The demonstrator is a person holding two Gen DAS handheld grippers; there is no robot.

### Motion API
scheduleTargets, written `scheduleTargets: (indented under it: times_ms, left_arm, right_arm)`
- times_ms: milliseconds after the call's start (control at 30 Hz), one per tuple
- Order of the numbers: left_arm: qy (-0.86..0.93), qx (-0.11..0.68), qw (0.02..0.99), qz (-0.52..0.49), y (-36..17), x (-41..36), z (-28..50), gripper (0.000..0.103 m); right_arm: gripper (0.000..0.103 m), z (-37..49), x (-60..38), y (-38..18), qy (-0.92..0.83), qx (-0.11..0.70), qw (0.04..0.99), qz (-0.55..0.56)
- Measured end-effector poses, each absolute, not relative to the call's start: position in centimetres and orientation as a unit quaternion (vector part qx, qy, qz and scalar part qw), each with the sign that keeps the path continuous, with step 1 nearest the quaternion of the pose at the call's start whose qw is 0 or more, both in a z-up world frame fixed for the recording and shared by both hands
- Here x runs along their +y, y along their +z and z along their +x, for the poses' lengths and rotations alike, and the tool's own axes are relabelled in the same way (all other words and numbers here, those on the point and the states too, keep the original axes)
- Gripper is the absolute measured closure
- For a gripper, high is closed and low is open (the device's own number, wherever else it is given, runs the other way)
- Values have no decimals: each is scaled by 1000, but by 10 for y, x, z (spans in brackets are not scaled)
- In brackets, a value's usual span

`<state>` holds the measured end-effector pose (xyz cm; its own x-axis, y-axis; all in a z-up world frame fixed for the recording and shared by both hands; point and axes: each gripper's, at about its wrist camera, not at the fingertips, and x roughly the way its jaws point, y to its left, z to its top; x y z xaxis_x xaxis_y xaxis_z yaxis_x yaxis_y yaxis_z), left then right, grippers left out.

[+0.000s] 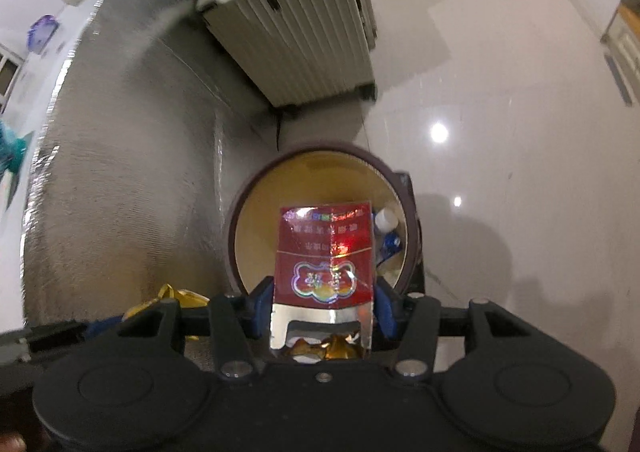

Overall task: Collect trash
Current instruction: 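Carry the gold wrapper and red packet over the yellow bin with both grippers, then open both grippers to drop the wrapper and packet into the bin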

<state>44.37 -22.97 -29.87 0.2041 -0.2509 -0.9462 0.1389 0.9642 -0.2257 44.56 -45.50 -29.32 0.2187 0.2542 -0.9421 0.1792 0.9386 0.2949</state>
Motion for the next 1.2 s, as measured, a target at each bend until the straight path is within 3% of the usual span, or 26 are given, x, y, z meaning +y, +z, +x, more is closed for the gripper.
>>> scheduleTargets:
  times_ms: [200,367,667,733,800,900,1200]
  left_arm:
    - [-129,633,761,-47,-323,-233,462,79]
    - [-137,639,756,-30,-341,-242,476,79]
    - [-149,643,751,-19,-361,-251,492,78]
    - [-144,652,744,-20,-367,-251,492,70]
    - [-137,658,741,-11,-372,-251,490,49]
    - [-132,669,732,-2,-377,-250,485,35]
    - [-118,676,727,8,-375,-238,474,20]
  right_arm:
    - [49,457,-454,-334,3,647,737,193]
    - [38,459,-459,-350,-12,646,734,209]
    - [38,447,-475,-354,-36,644,731,222]
    - [38,446,-478,-355,-36,644,731,223]
    - [38,446,-478,-354,-36,644,731,223]
    - [38,447,-478,-355,-34,644,731,224]
    - [37,443,-471,-353,-12,647,732,213]
